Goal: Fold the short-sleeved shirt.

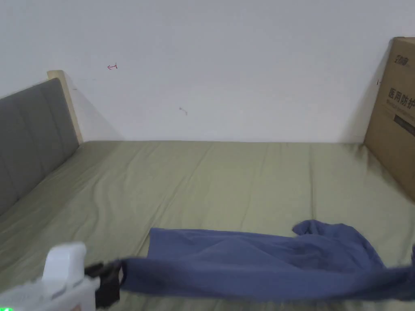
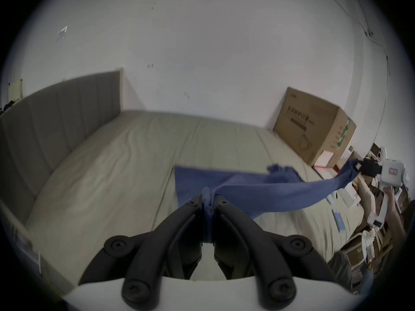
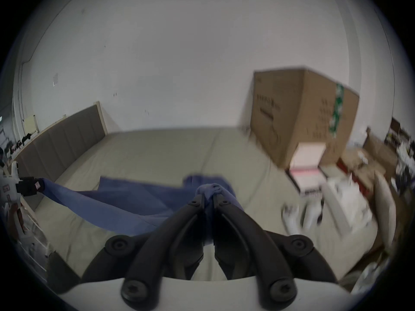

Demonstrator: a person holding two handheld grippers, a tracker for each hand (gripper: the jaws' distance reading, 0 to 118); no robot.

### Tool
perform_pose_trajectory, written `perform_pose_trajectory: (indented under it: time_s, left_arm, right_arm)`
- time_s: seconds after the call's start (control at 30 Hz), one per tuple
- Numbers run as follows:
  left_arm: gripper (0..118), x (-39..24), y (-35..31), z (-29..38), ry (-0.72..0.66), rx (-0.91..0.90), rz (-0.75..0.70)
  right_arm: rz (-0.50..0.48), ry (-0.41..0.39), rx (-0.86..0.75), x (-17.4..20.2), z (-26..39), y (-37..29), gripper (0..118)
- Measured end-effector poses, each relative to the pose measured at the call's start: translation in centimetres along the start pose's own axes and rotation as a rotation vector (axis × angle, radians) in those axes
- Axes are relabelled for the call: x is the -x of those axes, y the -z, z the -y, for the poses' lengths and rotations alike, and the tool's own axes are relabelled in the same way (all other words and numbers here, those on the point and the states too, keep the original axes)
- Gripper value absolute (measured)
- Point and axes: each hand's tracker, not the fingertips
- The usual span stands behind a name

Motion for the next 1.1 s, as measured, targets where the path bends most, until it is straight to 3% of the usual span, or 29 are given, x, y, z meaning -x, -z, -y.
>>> perform_pose_trajectory:
  time_s: [0.2, 0.47, 0.5, 0.53, 0.57, 0.6, 0.63, 0.73, 0.87, 0.9, 1.0, 1.03, 1.1]
  left_arm:
    - [7, 0.9, -2.1, 8.5, 0.017, 0.212, 0.028]
    - [7, 2.1, -0.4, 12.2, 0.013, 0.347, -0.005]
    - [9, 2.4, -0.2, 12.3, -0.006, 0.352, -0.005]
    - [19, 2.6, -0.2, 12.4, -0.017, 0.348, -0.007]
    - [51, 2.7, -0.3, 12.4, -0.024, 0.339, -0.022]
    - [75, 2.8, -0.6, 12.2, -0.027, 0.333, -0.025]
    - [90, 2.8, -1.0, 11.9, -0.029, 0.315, -0.028]
    - [90, 1.8, -3.7, 9.9, 0.023, 0.161, -0.037]
    - [90, -1.7, -8.0, 6.8, 0.213, -0.157, -0.083]
    - [90, -2.8, -8.8, 6.2, 0.247, -0.226, -0.093]
    - [90, -5.5, -10.0, 4.4, 0.279, -0.342, -0.119]
    - [89, -6.1, -10.3, 4.0, 0.273, -0.356, -0.100]
    - [72, -6.9, -10.3, 3.3, 0.269, -0.357, -0.086]
  right_arm:
    - [0.071, 0.055, 0.201, -0.9, 9.9, -2.5, 6]
    - [0.115, -0.015, 0.361, -0.8, 14.5, -0.8, 10]
    - [0.119, -0.016, 0.378, -2.0, 15.2, -0.1, 23]
    - [0.121, -0.012, 0.398, -2.4, 15.4, 0.1, 50]
    - [0.116, -0.007, 0.405, -2.8, 15.5, 0.1, 78]
    - [0.123, -0.001, 0.398, -3.2, 15.4, -0.3, 82]
    - [0.133, 0.009, 0.385, -4.5, 15.9, -0.3, 82]
    - [0.150, 0.048, 0.272, -6.0, 14.3, -1.9, 82]
    - [0.073, 0.030, 0.020, -3.5, 10.8, -5.3, 82]
    - [0.050, 0.018, -0.033, -0.5, 9.4, -6.6, 82]
    - [0.006, -0.019, -0.141, 2.8, 7.3, -7.3, 81]
    - [0.003, -0.031, -0.159, 4.0, 6.7, -7.6, 79]
    - [-0.030, -0.066, -0.171, 6.0, 5.9, -7.6, 56]
